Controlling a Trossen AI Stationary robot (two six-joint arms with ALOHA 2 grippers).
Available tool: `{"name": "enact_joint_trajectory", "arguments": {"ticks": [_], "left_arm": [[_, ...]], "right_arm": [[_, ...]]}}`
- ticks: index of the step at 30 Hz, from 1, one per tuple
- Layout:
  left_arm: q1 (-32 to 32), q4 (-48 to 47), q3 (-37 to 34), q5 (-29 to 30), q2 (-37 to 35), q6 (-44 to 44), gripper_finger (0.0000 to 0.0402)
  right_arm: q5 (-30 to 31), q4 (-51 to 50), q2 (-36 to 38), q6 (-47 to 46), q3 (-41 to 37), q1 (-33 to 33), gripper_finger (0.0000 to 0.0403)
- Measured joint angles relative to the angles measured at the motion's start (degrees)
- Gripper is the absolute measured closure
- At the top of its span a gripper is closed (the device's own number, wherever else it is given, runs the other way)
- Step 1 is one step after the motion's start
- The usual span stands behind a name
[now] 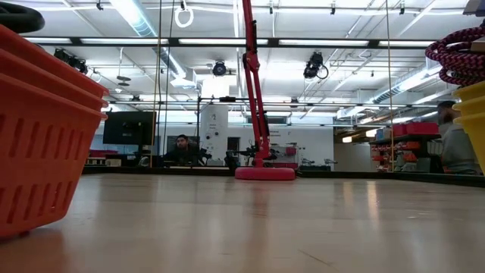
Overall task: Pick & Place USB Port
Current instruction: Put the black charger cable into the orange bin
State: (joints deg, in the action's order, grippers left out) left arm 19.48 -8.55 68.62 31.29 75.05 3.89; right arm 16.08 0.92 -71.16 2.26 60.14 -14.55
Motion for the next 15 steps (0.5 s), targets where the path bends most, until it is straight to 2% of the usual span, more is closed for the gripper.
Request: {"name": "enact_joint_trajectory", "arguments": {"ticks": [5,10,15], "left_arm": [[-0.9,1.5,0.0,0.0,0.0,-0.1,0.0321],[-1.7,2.6,0.0,-0.1,0.0,-0.5,0.0321],[-1.7,7.4,0.0,-4.4,0.5,-3.7,0.0321]], "right_arm": [[-0.5,7.0,0.0,1.6,0.0,0.0,0.0403],[-0.6,9.7,-0.9,2.1,0.0,0.0,0.0403],[-0.7,10.8,-1.8,2.8,0.0,-0.2,0.0403]]}}
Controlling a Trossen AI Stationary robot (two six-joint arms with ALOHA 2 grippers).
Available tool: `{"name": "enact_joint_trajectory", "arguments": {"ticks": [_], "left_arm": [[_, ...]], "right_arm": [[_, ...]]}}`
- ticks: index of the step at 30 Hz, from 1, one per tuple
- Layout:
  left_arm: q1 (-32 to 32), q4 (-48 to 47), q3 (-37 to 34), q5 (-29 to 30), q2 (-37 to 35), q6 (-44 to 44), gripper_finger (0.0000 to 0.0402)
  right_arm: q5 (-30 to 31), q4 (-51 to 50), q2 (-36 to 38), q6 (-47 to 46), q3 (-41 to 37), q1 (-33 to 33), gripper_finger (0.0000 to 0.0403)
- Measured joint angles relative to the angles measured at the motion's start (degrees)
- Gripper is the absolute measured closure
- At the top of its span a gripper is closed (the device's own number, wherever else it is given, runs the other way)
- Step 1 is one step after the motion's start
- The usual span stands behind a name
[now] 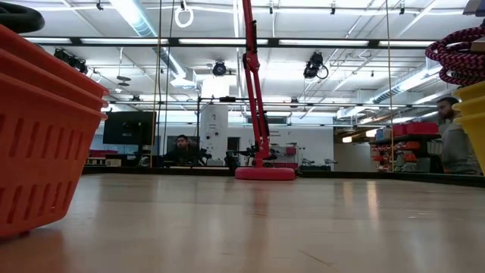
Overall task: Pick & Place USB Port
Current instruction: Put the black charger cable into the orange bin
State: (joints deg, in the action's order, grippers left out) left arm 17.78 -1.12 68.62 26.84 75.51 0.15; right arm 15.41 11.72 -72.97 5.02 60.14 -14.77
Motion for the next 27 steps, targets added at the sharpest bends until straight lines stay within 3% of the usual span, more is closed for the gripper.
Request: {"name": "enact_joint_trajectory", "arguments": {"ticks": [15,27], "left_arm": [[-0.8,9.8,0.0,0.1,5.5,-5.0,0.0321],[-0.6,9.8,0.0,-1.0,6.0,-6.6,0.0321]], "right_arm": [[-1.5,3.6,0.1,0.0,0.0,-0.9,0.0403],[-1.4,3.1,0.0,0.2,0.0,-1.1,0.0403]]}}
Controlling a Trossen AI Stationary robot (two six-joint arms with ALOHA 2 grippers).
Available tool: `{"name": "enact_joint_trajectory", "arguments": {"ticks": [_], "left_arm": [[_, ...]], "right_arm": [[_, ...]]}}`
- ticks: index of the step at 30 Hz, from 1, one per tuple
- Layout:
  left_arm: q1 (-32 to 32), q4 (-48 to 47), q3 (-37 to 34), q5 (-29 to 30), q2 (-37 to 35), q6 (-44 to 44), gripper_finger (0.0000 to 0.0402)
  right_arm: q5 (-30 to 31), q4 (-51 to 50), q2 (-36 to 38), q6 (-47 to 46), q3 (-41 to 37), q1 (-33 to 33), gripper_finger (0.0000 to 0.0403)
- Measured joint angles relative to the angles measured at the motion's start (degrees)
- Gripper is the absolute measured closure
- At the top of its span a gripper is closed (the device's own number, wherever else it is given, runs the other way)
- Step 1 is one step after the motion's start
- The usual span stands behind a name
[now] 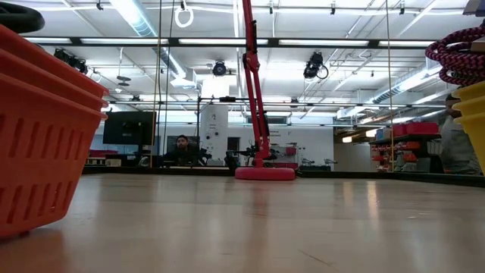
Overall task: Pick & Place USB Port
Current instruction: Put the black charger cable into the orange bin
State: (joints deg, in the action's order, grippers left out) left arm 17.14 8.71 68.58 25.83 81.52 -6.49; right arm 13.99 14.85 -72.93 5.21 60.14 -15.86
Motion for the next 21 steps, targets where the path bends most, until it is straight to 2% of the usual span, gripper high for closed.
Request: {"name": "enact_joint_trajectory", "arguments": {"ticks": [5,12,18,21], "left_arm": [[0.4,-0.4,0.0,3.0,0.0,-3.7,0.0321],[0.3,0.5,0.0,2.5,0.0,-4.7,0.0321],[0.2,1.4,0.0,-3.9,0.0,-3.0,0.0321],[0.2,1.5,0.0,-4.4,0.0,-2.4,0.0321]], "right_arm": [[0.1,0.0,0.0,-0.1,0.0,0.0,0.0403],[0.1,0.0,0.0,-0.2,0.0,0.0,0.0403],[-0.6,0.2,0.0,0.0,0.0,-0.1,0.0403],[-0.5,0.4,0.0,0.0,0.0,-0.1,0.0403]]}}
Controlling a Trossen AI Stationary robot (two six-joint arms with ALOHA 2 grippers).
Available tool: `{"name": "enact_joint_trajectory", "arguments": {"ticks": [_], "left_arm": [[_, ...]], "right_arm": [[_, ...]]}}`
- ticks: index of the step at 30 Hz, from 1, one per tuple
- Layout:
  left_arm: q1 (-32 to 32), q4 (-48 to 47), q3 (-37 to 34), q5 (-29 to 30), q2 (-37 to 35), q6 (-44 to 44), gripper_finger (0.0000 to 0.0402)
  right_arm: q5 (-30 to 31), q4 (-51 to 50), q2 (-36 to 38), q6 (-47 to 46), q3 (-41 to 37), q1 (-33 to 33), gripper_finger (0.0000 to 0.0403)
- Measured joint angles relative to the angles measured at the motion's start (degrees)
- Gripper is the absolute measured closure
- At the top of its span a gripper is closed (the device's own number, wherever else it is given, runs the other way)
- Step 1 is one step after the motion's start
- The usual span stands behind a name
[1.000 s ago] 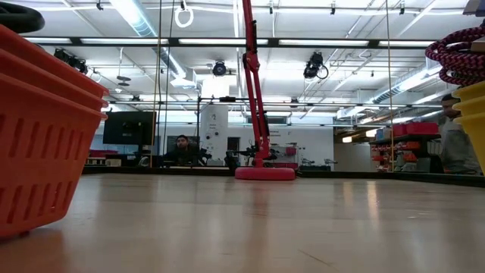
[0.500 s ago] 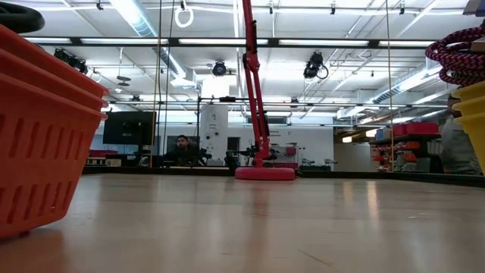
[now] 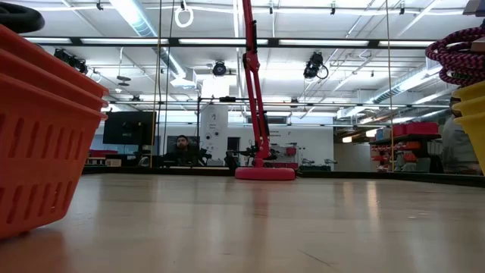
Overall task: Pick & Place USB Port
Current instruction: Put the black charger cable into the orange bin
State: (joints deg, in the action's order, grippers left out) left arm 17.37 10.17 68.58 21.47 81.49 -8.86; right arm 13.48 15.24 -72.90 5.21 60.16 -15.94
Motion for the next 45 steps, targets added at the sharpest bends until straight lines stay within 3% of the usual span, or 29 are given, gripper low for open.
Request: {"name": "enact_joint_trajectory", "arguments": {"ticks": [4,10,33,45], "left_arm": [[0.0,0.2,0.0,-0.1,0.0,0.9,0.0331],[0.0,2.1,0.0,-0.3,0.0,0.9,0.0393],[0.3,-2.1,0.0,4.6,0.0,3.3,0.0401],[0.3,-2.6,0.1,4.7,0.0,3.5,0.0401]], "right_arm": [[0.0,0.0,0.0,0.0,0.0,0.0,0.0403],[0.4,0.3,0.1,-0.2,0.1,0.0,0.0403],[1.1,-0.9,-0.1,0.2,0.0,0.9,0.0401],[0.9,-2.7,1.0,-0.1,0.0,0.9,0.0314]]}}
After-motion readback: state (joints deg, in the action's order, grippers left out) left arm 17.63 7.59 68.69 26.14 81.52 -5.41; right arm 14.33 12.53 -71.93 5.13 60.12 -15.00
